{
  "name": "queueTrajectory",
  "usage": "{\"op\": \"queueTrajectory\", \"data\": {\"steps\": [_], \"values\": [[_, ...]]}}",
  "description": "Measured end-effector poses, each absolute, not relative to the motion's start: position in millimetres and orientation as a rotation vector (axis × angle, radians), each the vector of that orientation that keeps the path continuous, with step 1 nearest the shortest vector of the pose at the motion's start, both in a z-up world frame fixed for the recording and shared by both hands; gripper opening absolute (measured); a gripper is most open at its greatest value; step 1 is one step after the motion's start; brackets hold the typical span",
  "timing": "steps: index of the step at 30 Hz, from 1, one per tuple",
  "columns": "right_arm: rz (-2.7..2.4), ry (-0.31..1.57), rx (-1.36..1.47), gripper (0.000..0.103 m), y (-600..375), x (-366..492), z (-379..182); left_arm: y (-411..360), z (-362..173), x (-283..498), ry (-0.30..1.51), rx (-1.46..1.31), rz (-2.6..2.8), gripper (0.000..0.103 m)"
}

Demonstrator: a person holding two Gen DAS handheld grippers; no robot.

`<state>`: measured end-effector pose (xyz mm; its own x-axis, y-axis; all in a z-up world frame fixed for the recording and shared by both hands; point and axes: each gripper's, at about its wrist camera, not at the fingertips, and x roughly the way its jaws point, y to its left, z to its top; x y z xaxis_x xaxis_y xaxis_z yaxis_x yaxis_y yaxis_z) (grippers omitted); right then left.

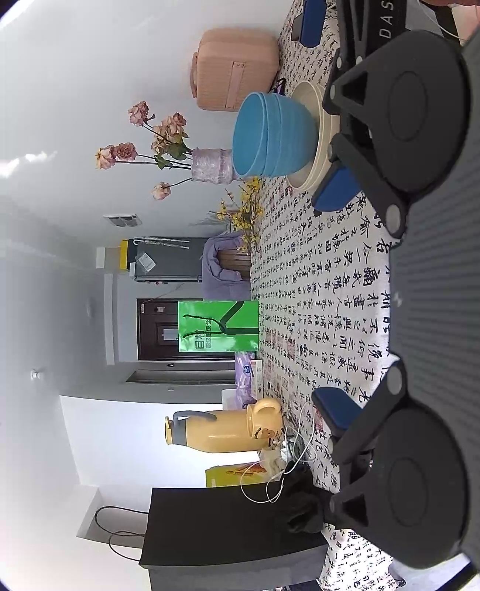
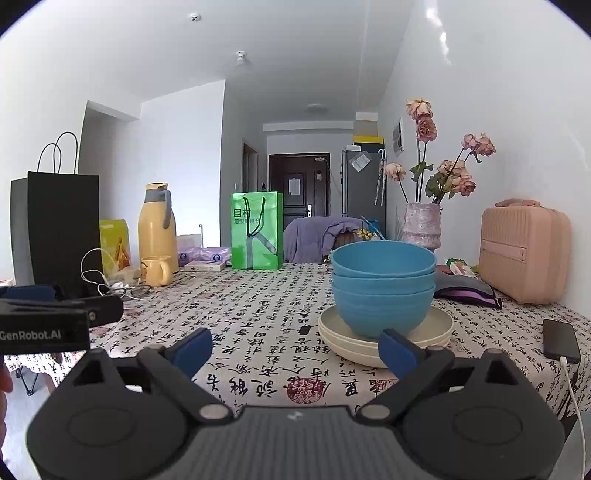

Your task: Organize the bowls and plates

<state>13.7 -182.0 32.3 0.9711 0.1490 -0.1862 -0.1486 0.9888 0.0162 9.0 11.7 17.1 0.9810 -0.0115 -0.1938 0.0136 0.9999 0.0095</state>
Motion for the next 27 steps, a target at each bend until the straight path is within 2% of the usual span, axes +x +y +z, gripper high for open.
{"op": "queueTrajectory", "data": {"steps": [27], "values": [[0.173,0.162,-0.014,0.097,-181.3,14.8,36.4,12.4,20.0,7.7,0.183,0.008,-0.01,0.103]]}}
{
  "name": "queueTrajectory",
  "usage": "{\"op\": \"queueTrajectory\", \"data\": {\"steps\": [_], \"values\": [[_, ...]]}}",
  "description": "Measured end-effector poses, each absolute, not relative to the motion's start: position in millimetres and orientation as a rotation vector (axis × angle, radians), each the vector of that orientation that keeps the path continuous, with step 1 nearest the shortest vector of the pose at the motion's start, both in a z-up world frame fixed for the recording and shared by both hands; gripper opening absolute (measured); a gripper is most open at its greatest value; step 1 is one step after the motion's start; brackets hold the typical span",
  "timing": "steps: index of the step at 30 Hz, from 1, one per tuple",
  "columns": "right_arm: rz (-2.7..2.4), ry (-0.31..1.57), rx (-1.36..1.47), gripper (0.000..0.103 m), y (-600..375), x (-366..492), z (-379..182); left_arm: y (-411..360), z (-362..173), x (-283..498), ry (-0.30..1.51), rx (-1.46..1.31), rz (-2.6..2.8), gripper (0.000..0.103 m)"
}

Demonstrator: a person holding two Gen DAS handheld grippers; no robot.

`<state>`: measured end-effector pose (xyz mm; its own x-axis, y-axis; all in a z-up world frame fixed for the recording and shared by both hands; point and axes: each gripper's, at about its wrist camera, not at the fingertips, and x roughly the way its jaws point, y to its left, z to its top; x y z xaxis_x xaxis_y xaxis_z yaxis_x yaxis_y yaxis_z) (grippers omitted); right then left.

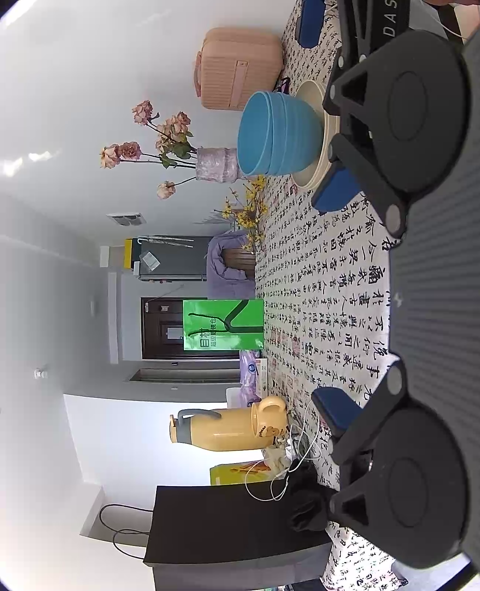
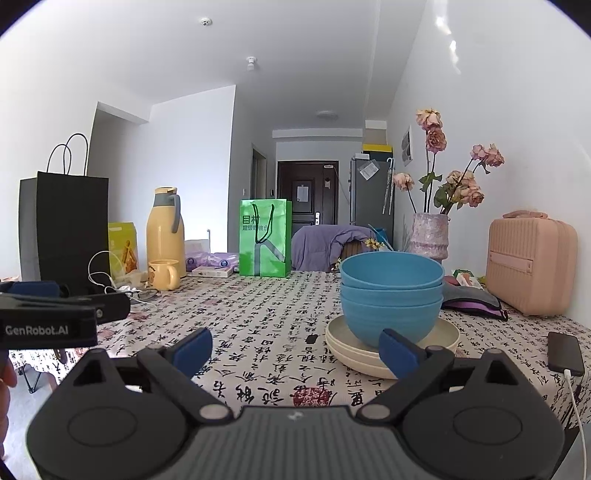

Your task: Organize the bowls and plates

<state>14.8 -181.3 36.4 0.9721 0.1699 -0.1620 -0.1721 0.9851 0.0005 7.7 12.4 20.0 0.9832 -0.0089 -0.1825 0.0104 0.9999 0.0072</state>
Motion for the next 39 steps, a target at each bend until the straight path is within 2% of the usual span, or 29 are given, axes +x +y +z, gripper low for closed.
{"op": "queueTrajectory", "data": {"steps": [39], "values": [[0.165,0.144,0.0,0.097,-184.8,13.6,38.9,10.8,24.5,5.5,0.159,0.026,-0.013,0.103]]}}
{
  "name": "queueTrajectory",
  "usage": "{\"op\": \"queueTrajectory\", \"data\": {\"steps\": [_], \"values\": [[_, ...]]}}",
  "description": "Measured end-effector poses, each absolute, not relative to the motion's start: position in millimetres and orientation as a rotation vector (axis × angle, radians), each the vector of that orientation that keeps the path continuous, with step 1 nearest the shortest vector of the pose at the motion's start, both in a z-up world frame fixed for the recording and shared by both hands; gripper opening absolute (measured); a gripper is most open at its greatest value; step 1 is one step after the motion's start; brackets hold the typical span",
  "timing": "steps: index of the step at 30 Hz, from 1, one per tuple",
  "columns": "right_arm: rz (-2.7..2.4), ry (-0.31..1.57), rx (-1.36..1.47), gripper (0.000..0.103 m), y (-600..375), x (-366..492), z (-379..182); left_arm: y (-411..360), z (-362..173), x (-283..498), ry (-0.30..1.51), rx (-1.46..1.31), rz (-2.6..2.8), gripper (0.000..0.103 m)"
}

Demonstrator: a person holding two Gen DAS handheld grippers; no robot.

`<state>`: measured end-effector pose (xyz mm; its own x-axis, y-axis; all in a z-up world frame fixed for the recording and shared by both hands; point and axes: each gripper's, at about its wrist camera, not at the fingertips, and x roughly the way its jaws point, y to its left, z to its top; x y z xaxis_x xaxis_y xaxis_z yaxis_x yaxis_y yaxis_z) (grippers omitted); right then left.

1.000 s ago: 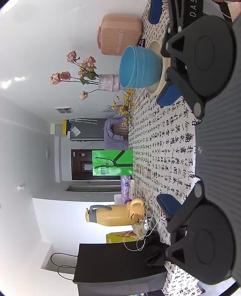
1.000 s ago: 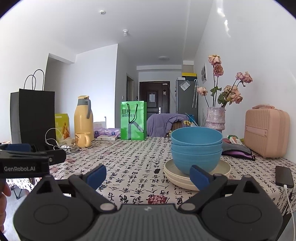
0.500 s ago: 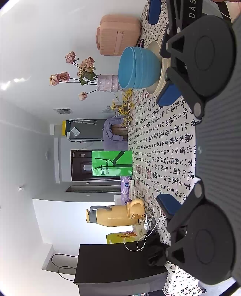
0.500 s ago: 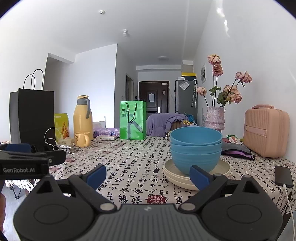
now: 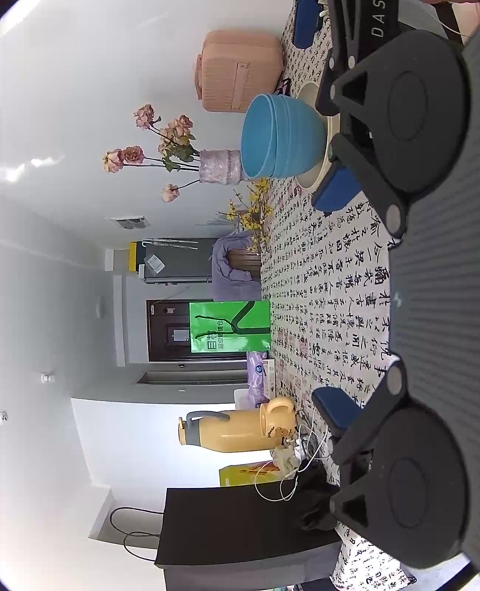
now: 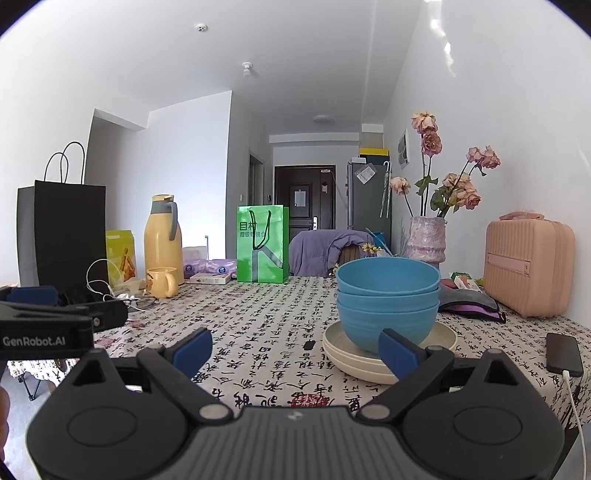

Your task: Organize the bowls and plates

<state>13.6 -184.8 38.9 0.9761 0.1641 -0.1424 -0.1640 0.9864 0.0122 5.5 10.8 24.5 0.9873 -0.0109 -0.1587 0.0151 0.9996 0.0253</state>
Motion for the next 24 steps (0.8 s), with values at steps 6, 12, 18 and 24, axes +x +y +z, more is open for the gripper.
{"op": "queueTrajectory", "data": {"steps": [6,12,18,24], "values": [[0.163,0.131,-0.006,0.097,-184.0,12.9,41.3,11.8,25.9,5.3,0.155,0.025,-0.011,0.103],[0.162,0.127,-0.005,0.097,-184.5,13.0,43.2,12.1,27.0,5.7,0.157,0.022,-0.017,0.103],[0.16,0.125,-0.005,0.097,-185.0,13.4,43.8,12.2,25.7,6.1,0.171,0.016,-0.019,0.103],[0.159,0.126,-0.005,0.097,-185.4,14.3,44.0,11.7,25.8,6.0,0.173,0.018,-0.022,0.103]]}}
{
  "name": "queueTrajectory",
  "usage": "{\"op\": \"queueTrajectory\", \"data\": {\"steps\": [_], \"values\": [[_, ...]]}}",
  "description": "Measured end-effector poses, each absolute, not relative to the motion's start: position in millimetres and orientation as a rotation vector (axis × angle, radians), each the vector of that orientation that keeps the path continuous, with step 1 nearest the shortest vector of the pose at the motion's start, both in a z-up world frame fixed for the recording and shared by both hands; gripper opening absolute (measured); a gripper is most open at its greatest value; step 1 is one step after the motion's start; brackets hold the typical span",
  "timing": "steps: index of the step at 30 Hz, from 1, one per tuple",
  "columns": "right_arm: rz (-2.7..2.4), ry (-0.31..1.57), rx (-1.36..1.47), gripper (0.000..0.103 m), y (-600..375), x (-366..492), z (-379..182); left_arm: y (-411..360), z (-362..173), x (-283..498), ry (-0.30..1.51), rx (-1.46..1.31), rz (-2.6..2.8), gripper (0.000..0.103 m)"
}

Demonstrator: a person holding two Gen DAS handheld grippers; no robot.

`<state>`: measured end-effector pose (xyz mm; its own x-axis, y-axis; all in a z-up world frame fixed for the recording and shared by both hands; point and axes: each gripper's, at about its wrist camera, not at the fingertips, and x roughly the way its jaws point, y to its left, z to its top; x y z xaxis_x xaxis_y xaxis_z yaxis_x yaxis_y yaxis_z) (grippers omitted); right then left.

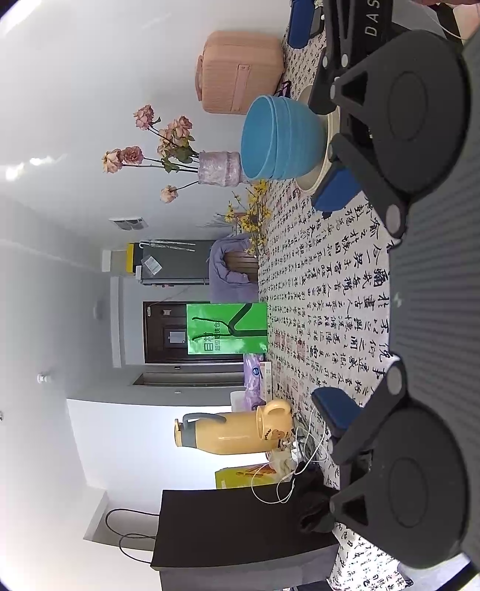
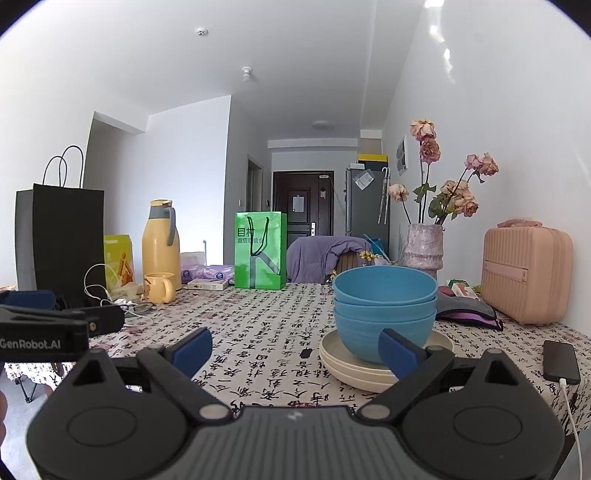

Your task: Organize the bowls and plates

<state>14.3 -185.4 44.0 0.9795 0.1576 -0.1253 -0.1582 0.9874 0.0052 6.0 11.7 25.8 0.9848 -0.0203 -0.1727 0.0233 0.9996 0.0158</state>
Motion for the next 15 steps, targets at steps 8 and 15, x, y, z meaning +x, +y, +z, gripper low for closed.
{"op": "queueTrajectory", "data": {"steps": [8,15], "values": [[0.156,0.124,-0.004,0.097,-186.2,14.6,44.2,12.1,26.8,5.7,0.17,0.018,-0.02,0.103],[0.155,0.125,-0.004,0.097,-186.7,15.0,43.5,9.9,26.7,6.7,0.179,0.028,-0.034,0.103]]}}
